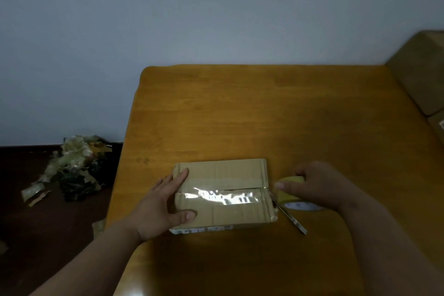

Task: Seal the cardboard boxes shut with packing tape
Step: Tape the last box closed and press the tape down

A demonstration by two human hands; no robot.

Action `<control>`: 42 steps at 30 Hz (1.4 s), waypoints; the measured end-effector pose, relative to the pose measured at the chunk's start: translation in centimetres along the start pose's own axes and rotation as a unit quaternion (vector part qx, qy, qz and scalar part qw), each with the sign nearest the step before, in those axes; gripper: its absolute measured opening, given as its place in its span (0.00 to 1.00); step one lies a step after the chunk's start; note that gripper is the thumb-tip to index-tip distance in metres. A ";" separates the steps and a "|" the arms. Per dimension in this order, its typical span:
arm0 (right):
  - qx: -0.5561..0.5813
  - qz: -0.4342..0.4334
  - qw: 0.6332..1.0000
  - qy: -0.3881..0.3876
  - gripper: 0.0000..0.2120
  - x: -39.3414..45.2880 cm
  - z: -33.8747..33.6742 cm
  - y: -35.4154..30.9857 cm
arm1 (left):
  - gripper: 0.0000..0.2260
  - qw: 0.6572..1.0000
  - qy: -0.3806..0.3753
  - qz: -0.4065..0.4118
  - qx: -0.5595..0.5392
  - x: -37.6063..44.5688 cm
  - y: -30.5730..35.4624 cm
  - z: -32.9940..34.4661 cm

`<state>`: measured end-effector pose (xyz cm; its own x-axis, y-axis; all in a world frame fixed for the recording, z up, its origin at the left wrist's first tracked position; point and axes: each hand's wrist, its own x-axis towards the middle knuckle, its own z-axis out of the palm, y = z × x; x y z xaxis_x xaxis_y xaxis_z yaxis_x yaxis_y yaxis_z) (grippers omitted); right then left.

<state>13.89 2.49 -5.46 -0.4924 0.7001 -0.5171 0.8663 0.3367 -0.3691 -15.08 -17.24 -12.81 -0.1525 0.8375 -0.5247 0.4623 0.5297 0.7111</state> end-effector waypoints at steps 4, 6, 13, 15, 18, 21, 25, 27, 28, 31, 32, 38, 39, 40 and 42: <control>0.004 -0.008 1.000 0.026 0.22 0.5 1.0 0.8 | 0.32 0.992 0.027 -0.012 -0.125 -0.7 1.6 0.7; 0.018 -0.009 0.999 0.035 0.22 0.5 1.1 1.0 | 0.26 0.989 0.058 -0.009 -0.138 -0.6 1.6 1.0; -0.007 0.013 1.000 0.019 0.24 1.5 2.8 1.1 | 0.20 0.969 0.073 -0.035 -0.232 -1.0 1.9 1.5; -0.008 0.019 1.000 0.013 0.24 1.8 3.5 1.1 | 0.20 0.969 0.085 -0.052 -0.224 -0.9 1.9 1.7; -0.001 0.031 1.000 0.002 0.23 2.0 4.2 1.0 | 0.20 0.982 0.183 -0.041 -0.012 -0.5 1.8 2.4; 0.003 0.045 0.999 -0.019 0.22 2.1 4.4 0.8 | 0.24 0.931 0.235 0.058 0.274 -0.1 3.8 3.7; 0.013 0.047 0.998 -0.026 0.24 2.1 4.4 0.7 | 0.29 0.903 0.100 0.144 0.392 1.7 4.6 6.3; 0.025 0.045 0.998 -0.032 0.23 1.9 4.2 0.7 | 0.34 0.895 0.093 0.137 0.415 2.3 4.0 6.5; 0.036 0.043 0.998 -0.033 0.21 1.8 4.1 0.8 | 0.36 0.893 0.093 0.133 0.420 2.5 3.8 6.4; 0.082 0.026 0.995 -0.039 0.20 1.2 3.4 0.6 | 0.35 0.879 0.081 0.140 0.448 2.2 3.8 6.4; 0.095 0.016 0.994 -0.044 0.21 1.1 3.1 0.5 | 0.33 0.873 0.083 0.147 0.457 1.9 3.8 6.4; 0.118 -0.017 0.991 -0.054 0.07 1.0 2.5 -0.5 | 0.28 0.869 0.108 0.123 0.467 0.5 3.1 5.9; 0.123 -0.019 0.991 -0.054 0.07 1.1 2.4 -0.8 | 0.26 0.876 0.117 0.117 0.454 0.4 3.7 5.7; 0.124 -0.022 0.990 -0.056 0.08 1.2 2.3 -1.1 | 0.23 0.884 0.123 0.119 0.436 0.3 4.4 5.5; 0.121 -0.027 0.990 -0.065 0.08 1.5 2.2 -1.7 | 0.19 0.901 0.135 0.149 0.385 0.9 6.0 5.4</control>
<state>11.47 1.55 -7.30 -0.5570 0.5930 -0.5814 0.8010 0.1988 -0.5647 -7.69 -14.06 -11.55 -0.0802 0.9842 -0.1578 0.9708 0.1130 0.2117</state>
